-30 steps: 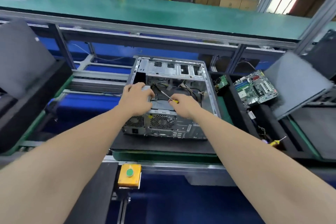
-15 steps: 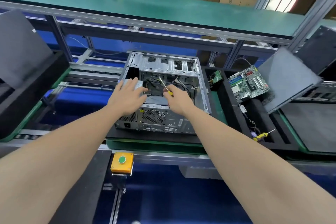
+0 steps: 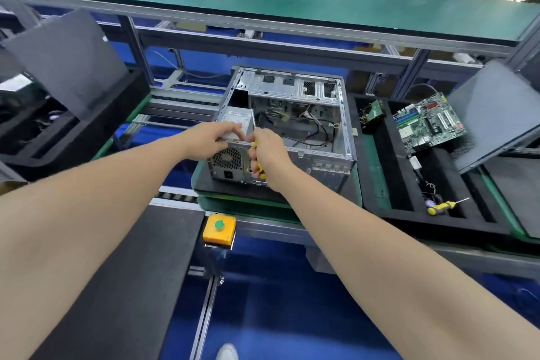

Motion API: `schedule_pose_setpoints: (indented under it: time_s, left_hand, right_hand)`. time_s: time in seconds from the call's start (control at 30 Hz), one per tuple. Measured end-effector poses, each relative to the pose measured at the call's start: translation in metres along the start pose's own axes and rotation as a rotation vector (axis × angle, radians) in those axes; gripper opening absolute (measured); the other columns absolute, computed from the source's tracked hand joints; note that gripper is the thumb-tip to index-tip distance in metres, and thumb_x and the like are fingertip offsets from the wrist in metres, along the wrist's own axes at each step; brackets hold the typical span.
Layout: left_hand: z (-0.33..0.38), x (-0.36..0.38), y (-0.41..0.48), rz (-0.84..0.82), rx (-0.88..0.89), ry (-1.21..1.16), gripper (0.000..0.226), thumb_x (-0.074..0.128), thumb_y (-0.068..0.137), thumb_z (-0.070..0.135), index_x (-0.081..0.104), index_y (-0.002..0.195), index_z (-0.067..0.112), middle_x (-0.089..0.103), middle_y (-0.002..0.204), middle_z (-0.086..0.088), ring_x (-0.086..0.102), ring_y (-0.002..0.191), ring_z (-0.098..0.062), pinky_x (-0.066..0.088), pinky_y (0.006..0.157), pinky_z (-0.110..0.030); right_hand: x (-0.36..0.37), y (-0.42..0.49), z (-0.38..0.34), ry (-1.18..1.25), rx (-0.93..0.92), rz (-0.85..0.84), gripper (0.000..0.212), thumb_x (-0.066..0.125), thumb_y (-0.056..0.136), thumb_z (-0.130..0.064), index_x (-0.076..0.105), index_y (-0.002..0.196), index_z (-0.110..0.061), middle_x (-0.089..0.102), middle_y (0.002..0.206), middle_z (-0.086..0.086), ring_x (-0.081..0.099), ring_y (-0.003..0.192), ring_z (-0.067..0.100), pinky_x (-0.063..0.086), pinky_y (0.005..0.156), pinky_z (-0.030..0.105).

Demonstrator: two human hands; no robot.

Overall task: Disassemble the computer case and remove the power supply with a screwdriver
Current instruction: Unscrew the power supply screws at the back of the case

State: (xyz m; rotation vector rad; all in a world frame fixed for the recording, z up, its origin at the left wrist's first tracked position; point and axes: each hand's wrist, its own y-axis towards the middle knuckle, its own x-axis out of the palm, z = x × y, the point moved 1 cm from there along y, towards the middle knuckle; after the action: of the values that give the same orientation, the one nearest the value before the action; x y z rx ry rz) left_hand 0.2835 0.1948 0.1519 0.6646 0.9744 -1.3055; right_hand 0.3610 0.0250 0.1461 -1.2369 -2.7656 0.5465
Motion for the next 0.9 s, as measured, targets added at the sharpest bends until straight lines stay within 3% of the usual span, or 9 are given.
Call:
schedule_pose_setpoints:
  time_s: [0.13,0.3,0.37,0.5,0.9]
  left_hand:
    - [-0.006,-0.001,0.01,0.044,0.128,0.186,0.031,0.069,0.095,0.028,0.056,0.123,0.032,0.046,0.151,0.001,0.038,0.143,-0.023,0.027,0.114,-0.045]
    - [-0.018,-0.001,0.018,0.092,0.224,0.066,0.023,0.074,0.089,0.039,0.058,0.104,0.032,0.057,0.139,-0.003,0.048,0.133,-0.025,0.039,0.108,-0.047]
    - [-0.024,0.003,0.018,0.116,0.208,-0.013,0.022,0.074,0.089,0.041,0.058,0.102,0.034,0.056,0.146,-0.001,0.047,0.136,-0.024,0.034,0.114,-0.049]
    - [-0.029,0.021,0.019,0.22,0.201,-0.025,0.033,0.08,0.08,0.037,0.051,0.097,0.033,0.052,0.15,0.005,0.036,0.147,-0.01,0.009,0.124,-0.043]
    - [-0.036,0.029,0.023,0.288,0.193,-0.074,0.035,0.079,0.076,0.035,0.048,0.092,0.032,0.051,0.152,0.003,0.04,0.144,-0.006,0.007,0.124,-0.041]
  right_hand:
    - [0.027,-0.012,0.033,0.057,0.125,-0.025,0.027,0.029,0.11,-0.022,0.056,0.11,-0.021,0.05,0.075,0.01,0.046,0.042,0.02,0.042,0.046,0.028]
    - [0.044,-0.018,0.056,0.063,0.058,0.037,0.025,0.027,0.111,-0.023,0.052,0.115,-0.018,0.056,0.067,0.01,0.047,0.04,0.02,0.039,0.039,0.025]
    - [0.049,-0.018,0.057,0.08,0.047,0.06,0.023,0.028,0.109,-0.02,0.051,0.111,-0.017,0.059,0.068,0.009,0.047,0.039,0.021,0.04,0.038,0.026]
    - [0.058,-0.024,0.063,0.035,0.07,0.068,0.021,0.03,0.107,-0.021,0.051,0.108,-0.022,0.064,0.065,0.006,0.049,0.039,0.02,0.042,0.038,0.026]
    - [0.056,-0.03,0.058,-0.006,0.071,0.123,0.024,0.032,0.112,-0.025,0.055,0.112,-0.02,0.064,0.07,0.006,0.048,0.04,0.017,0.044,0.038,0.026]
